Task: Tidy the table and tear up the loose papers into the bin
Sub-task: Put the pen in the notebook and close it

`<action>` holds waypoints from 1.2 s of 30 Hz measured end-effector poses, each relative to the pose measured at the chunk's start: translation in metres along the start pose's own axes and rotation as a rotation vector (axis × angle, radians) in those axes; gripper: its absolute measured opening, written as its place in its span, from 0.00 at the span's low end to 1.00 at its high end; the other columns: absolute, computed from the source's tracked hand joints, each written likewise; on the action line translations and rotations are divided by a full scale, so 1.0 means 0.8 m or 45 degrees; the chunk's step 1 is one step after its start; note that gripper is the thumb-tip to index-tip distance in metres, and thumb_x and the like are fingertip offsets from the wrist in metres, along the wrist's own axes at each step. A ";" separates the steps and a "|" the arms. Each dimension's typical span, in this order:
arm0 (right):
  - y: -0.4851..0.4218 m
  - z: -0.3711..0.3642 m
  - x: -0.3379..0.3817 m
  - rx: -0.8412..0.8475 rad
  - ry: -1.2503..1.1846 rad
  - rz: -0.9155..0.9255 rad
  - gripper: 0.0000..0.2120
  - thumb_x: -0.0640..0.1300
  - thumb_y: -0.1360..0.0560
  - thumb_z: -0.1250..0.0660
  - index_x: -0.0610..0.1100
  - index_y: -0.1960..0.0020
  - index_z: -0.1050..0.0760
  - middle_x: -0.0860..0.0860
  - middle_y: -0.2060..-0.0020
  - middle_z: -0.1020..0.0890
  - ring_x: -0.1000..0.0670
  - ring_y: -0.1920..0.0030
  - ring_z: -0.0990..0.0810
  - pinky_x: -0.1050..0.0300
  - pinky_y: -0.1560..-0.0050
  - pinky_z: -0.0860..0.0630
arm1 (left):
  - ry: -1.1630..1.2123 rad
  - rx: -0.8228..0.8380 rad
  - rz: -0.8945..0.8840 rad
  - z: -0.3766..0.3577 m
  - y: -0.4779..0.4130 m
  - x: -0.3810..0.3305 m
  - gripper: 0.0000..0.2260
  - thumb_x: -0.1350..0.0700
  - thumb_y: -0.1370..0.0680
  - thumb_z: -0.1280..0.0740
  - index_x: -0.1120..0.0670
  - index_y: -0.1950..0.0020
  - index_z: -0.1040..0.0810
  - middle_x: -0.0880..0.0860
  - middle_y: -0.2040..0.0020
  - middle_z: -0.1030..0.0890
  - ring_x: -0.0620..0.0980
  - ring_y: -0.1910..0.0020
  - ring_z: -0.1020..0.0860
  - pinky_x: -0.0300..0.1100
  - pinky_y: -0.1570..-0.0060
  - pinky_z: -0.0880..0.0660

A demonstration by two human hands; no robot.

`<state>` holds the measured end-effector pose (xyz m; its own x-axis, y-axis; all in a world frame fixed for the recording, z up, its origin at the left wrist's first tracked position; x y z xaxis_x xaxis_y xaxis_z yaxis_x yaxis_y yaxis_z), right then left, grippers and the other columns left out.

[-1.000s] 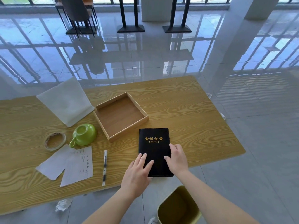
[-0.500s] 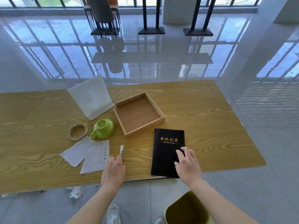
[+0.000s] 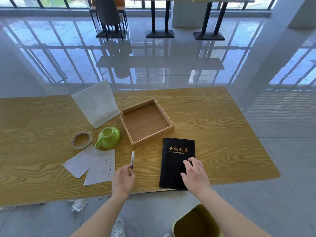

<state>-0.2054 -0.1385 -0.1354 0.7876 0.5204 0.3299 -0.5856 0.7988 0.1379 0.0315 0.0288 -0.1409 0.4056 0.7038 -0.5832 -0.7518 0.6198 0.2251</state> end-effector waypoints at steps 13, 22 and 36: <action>-0.002 0.022 0.044 0.161 -1.243 -0.351 0.05 0.47 0.21 0.31 0.48 0.51 0.18 0.47 0.59 0.14 0.52 0.61 0.16 0.55 0.59 0.16 | 0.372 0.219 -0.424 -0.050 0.057 -0.140 0.13 0.59 0.26 0.28 0.43 0.46 0.18 0.41 0.60 0.19 0.41 0.58 0.21 0.33 0.59 0.24; 0.009 0.032 -0.026 0.000 -1.411 -0.604 0.06 0.38 0.22 0.32 0.42 0.55 0.17 0.43 0.60 0.14 0.48 0.60 0.14 0.57 0.62 0.17 | 0.156 0.275 -0.689 -0.086 0.074 -0.172 0.19 0.48 0.25 0.27 0.46 0.35 0.23 0.43 0.50 0.22 0.39 0.52 0.24 0.31 0.54 0.27; 0.017 0.037 -0.109 -0.093 -1.266 -0.695 0.04 0.38 0.21 0.32 0.42 0.53 0.19 0.44 0.59 0.15 0.46 0.58 0.15 0.50 0.54 0.15 | -0.870 0.355 -1.073 -0.156 0.068 -0.151 0.35 0.50 0.26 0.28 0.51 0.23 0.41 0.63 0.23 0.40 0.67 0.23 0.47 0.60 0.25 0.44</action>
<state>-0.2874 -0.1822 -0.1345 0.4136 -0.3466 0.8419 -0.1728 0.8780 0.4464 -0.1233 -0.0657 -0.1555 0.9949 0.0122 -0.0998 0.0058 0.9841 0.1773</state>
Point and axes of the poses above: each hand's wrist, its own y-axis away from the middle knuckle, its own z-axis out of the back of the hand, x = y × z, the point moved 7 cm from there along -y, towards the middle knuckle
